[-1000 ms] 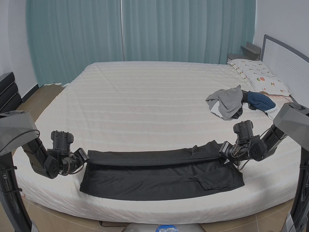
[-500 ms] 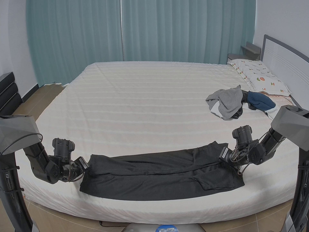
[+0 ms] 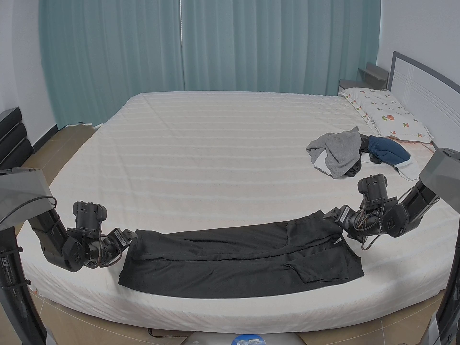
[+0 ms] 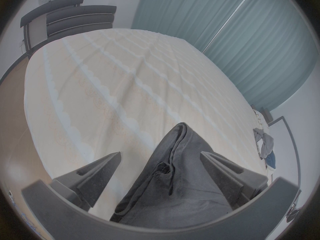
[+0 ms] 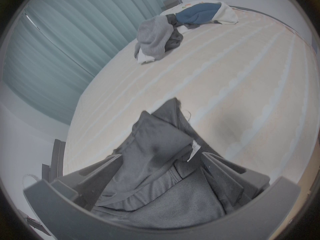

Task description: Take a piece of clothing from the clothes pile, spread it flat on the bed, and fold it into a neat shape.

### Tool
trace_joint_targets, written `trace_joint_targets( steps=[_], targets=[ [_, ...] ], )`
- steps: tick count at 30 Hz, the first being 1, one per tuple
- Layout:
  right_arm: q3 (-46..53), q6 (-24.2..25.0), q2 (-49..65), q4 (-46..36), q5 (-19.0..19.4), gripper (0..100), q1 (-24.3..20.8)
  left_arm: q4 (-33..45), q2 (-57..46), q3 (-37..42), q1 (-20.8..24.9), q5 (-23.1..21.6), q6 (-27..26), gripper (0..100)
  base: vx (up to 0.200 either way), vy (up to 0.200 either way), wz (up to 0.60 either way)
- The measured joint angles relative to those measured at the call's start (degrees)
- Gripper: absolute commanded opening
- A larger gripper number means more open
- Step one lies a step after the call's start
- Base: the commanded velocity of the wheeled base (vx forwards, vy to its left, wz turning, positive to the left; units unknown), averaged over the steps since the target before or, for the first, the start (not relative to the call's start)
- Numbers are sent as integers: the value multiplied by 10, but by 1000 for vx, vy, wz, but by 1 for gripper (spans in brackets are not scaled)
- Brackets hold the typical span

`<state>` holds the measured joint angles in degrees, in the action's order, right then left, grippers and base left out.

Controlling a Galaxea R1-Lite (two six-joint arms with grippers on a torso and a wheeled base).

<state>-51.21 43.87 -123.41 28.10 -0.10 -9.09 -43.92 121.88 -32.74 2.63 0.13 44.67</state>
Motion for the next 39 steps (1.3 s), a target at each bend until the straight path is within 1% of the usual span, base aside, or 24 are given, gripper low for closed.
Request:
trace_joint_targets(
  steps=[3,6,9,13,18,21,22,29,35,39],
  targets=[
    [5,6,6,0,5,100,7,0,-4,-2,1,-23,30,100,0,0,0],
    [12,20,10,1,29,100,14,0,-6,-2,3,-51,51,100,0,0,0],
    [18,39,12,5,50,100,22,-1,-5,-1,5,-65,59,100,0,0,0],
    [29,48,12,24,59,100,31,-5,0,0,8,-67,59,100,0,0,0],
    [54,57,10,76,77,100,35,-14,12,-6,18,-67,58,100,0,0,0],
    [69,61,9,94,85,100,36,-16,23,-14,20,-65,56,100,0,0,0],
    [71,61,8,96,85,100,36,-16,25,-16,20,-64,56,0,0,0,0],
    [85,62,7,105,88,100,44,-16,41,-27,22,-61,50,0,0,0,0],
    [87,61,3,105,87,100,46,-15,39,-17,10,-60,42,0,0,0,0],
    [90,61,1,105,88,100,46,-14,29,0,-4,-60,14,0,0,0,0]
  ],
)
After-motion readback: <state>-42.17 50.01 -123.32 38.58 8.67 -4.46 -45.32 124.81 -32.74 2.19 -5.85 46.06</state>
